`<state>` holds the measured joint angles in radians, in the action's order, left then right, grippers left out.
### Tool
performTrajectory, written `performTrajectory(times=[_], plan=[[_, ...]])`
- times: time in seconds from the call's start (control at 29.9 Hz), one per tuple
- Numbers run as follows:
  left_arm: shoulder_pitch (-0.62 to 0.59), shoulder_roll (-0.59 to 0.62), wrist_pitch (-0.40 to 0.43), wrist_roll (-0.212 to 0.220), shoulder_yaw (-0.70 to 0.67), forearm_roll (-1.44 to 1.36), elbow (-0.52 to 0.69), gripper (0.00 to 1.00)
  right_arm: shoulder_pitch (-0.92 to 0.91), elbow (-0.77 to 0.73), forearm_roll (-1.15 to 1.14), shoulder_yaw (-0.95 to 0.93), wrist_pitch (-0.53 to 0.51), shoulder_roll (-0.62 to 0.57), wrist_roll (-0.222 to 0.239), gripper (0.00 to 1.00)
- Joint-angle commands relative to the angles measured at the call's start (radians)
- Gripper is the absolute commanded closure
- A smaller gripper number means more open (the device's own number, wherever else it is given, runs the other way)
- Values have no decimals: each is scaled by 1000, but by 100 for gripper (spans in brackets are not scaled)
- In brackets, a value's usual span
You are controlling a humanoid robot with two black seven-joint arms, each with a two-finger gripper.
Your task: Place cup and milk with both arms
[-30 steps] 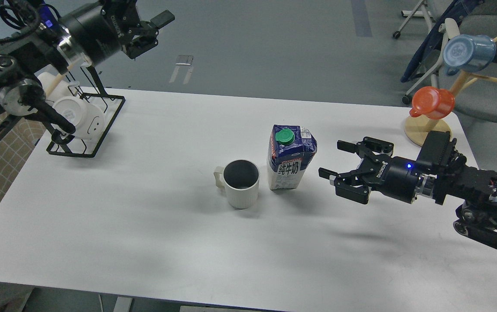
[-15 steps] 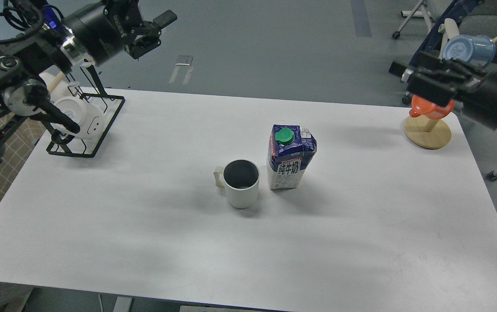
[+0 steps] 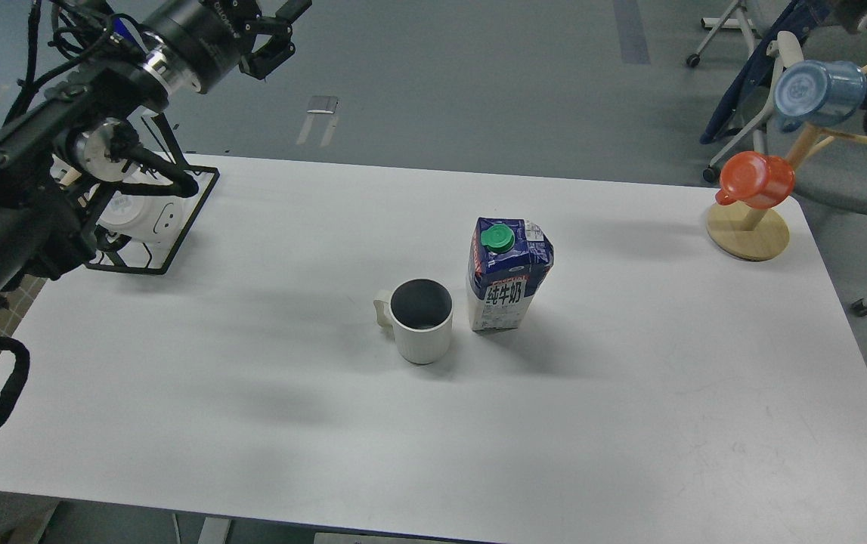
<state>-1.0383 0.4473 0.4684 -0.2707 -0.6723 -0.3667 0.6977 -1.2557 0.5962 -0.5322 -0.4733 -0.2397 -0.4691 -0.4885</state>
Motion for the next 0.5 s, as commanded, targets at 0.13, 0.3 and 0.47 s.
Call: performTrajectory(times=[0.13,0.3,0.47], plan=[[-26,-150,20,11,2,104,-231,1,27,-271,145,-172,-130,253,0,0],[-16,-220,20,2,10,104,-282,1,91,-273,212,-208,-138,313,0,0],[-9,-274,20,-1,10,103,-340,1,137,-262,210,-214,-136,334,0,0]])
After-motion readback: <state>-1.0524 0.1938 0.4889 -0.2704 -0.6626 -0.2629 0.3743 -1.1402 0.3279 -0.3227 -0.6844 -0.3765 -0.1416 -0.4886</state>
